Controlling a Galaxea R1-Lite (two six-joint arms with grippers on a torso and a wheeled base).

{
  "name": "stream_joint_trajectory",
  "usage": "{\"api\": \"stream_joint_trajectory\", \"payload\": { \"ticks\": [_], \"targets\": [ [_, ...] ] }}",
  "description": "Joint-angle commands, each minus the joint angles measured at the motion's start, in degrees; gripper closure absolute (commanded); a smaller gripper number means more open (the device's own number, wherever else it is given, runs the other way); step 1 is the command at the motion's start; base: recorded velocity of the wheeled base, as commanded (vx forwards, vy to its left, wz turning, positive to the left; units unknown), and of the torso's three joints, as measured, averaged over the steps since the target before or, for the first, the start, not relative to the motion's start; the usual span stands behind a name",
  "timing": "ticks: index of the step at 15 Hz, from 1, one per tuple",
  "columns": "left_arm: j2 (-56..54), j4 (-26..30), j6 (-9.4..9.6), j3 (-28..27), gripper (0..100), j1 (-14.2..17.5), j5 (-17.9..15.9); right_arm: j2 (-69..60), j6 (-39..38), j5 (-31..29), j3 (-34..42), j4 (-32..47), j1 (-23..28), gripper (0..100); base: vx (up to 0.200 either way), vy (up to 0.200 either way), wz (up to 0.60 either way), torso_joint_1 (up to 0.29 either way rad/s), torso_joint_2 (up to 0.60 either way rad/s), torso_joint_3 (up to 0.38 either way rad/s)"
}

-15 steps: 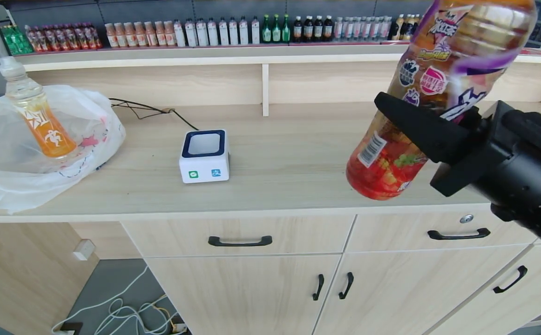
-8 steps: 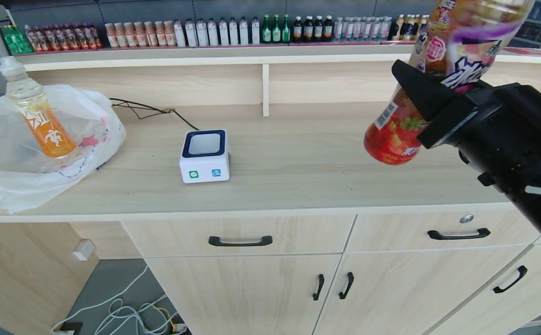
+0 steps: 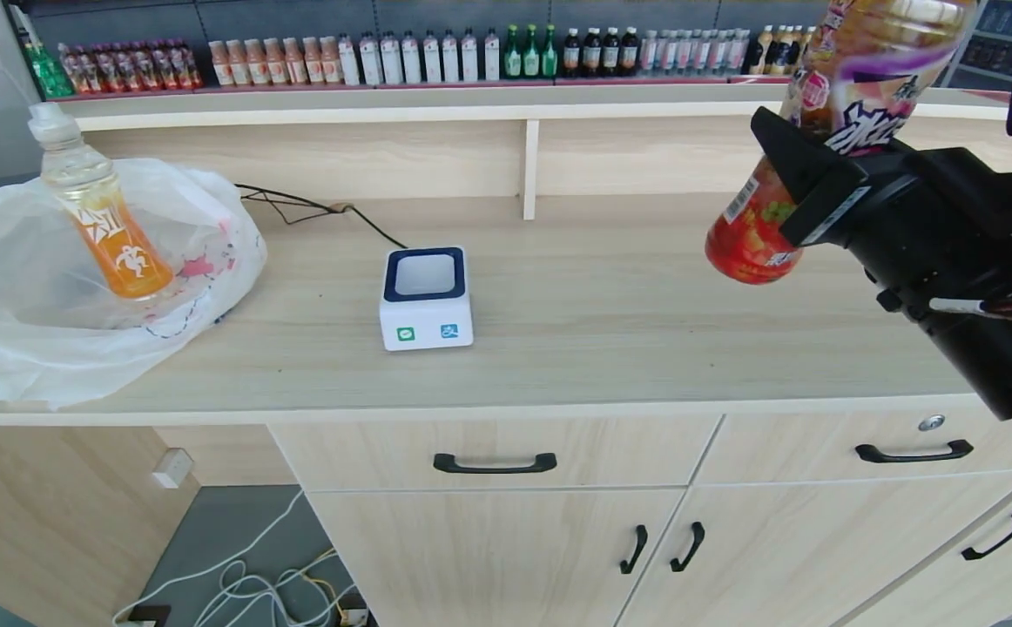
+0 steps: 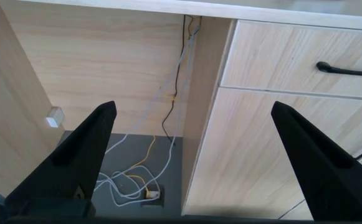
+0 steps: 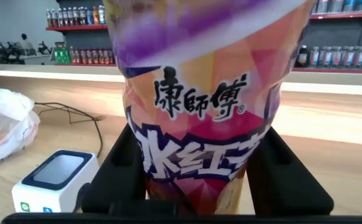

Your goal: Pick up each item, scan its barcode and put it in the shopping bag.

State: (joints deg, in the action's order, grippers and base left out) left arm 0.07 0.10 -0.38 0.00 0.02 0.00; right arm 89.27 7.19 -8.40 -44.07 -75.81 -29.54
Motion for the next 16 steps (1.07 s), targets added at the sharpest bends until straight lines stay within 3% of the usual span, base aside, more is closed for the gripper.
{"api": "stream_joint_trajectory", "payload": {
  "ticks": [1, 16],
  "targets": [
    [0.01, -0.01, 0.03, 0.0, 0, 0.06, 0.0, 0.29, 0.01, 0.23, -0.23, -0.04, 0.01, 100, 0.0, 0.2, 0.0, 0.007, 0.0, 0.007],
    [0.01, -0.01, -0.41, 0.0, 0, 0.06, 0.0, 0.55, 3.53, -0.13, -5.15, 2.51, -0.17, 100, 0.0, 0.2, 0.0, 0.003, 0.0, 0.002]
  ]
}}
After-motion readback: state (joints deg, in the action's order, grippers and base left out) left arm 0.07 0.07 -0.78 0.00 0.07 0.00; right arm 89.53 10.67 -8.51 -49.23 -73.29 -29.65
